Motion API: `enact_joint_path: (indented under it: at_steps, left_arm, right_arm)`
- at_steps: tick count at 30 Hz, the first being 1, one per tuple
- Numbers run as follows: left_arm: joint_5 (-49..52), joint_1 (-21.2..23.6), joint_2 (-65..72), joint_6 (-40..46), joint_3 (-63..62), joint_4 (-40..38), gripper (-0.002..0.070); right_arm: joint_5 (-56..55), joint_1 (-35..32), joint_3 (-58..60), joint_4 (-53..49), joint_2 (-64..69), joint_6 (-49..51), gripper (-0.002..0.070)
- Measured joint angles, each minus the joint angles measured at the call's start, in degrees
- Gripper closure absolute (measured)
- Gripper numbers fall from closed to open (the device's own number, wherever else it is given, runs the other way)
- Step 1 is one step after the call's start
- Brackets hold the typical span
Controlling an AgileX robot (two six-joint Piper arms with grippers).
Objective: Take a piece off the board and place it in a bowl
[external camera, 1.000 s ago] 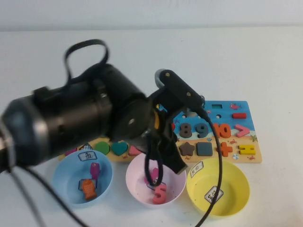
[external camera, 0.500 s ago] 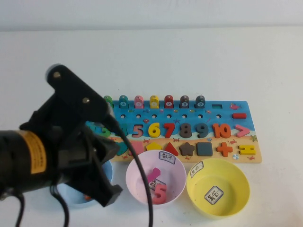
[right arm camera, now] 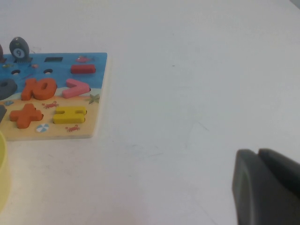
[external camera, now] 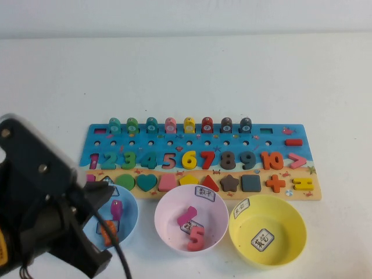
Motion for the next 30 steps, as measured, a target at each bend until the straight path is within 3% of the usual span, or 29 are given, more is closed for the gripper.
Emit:
enact_joint_path:
  at_steps: [6,10,20,24,30]
  left_arm:
    - [-25.23,11.76,-10.33,0.00,18.77,-1.25,0.0678]
    - [-33.25,20.74,-18.71,0.00,28.25,-1.52,0.0678]
    - [-31.64,37.51,-40.69,0.00,39.45,-2.77,0.0678]
    - [-27.85,41.01,-46.42,0.00,41.08,-6.31,0.0678]
    - [-18.40,41.62,-48.43,6.45,41.21,-11.72,0.0678]
  right_arm:
    - [0.00,0.00,0.00,0.00,0.00,0.00,0.0694]
    - [0.00,0.00,0.00,0.00,0.00,0.00,0.0694]
    - [0.00,0.00,0.00,0.00,0.00,0.00,0.0694]
    - [0.00,0.00,0.00,0.00,0.00,0.00,0.0694]
    - [0.00,0.00,0.00,0.00,0.00,0.00,0.0694]
